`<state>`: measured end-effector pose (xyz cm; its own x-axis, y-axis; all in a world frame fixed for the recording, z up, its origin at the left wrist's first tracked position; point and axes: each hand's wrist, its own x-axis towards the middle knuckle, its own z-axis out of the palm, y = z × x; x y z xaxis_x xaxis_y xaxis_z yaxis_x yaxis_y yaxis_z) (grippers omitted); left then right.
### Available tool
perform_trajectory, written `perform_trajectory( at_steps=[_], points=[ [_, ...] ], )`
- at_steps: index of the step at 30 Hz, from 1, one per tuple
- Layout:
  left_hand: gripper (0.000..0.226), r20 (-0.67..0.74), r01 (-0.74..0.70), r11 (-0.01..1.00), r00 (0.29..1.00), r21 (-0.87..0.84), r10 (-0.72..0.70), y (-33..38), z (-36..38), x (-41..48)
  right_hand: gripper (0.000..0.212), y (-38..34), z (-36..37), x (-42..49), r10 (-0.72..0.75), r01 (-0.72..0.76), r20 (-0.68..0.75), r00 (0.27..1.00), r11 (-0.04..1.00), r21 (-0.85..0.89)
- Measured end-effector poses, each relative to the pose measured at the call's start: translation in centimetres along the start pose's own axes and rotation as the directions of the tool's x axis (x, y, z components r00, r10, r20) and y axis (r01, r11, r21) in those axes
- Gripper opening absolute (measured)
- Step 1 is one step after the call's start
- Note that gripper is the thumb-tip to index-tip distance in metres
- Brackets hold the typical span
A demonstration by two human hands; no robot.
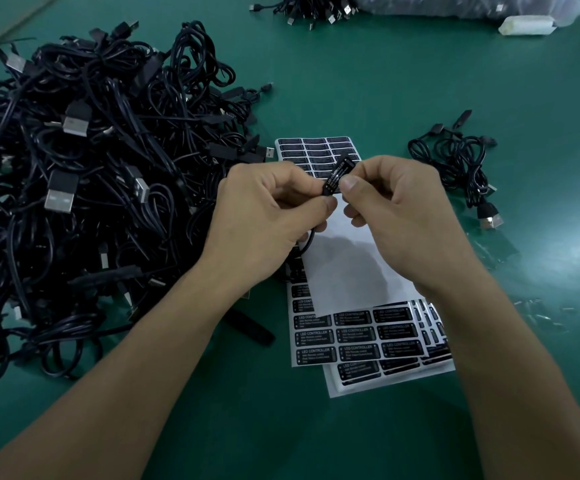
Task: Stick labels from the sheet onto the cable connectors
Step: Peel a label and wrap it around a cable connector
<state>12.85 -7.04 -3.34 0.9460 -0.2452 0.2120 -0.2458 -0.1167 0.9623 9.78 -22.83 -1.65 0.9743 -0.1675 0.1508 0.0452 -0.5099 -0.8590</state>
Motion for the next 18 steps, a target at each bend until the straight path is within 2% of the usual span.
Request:
perform_trajectory(
  at_steps=[12,18],
  points=[
    [0.014,0.014,0.007,1.000,1.000,0.007,-0.007,0.07,-0.08,-0.03,0.019,-0.32,-0.12,-0.13,-0.013,0.012,-0.002,1.000,0.999,-0.032],
    [0.021,0.010,0.014,1.000,1.000,-0.006,-0.014,0.18,-0.01,-0.08,0.020,-0.28,-0.14,-0.20,-0.019,0.019,-0.005,1.000,0.999,-0.051]
  ],
)
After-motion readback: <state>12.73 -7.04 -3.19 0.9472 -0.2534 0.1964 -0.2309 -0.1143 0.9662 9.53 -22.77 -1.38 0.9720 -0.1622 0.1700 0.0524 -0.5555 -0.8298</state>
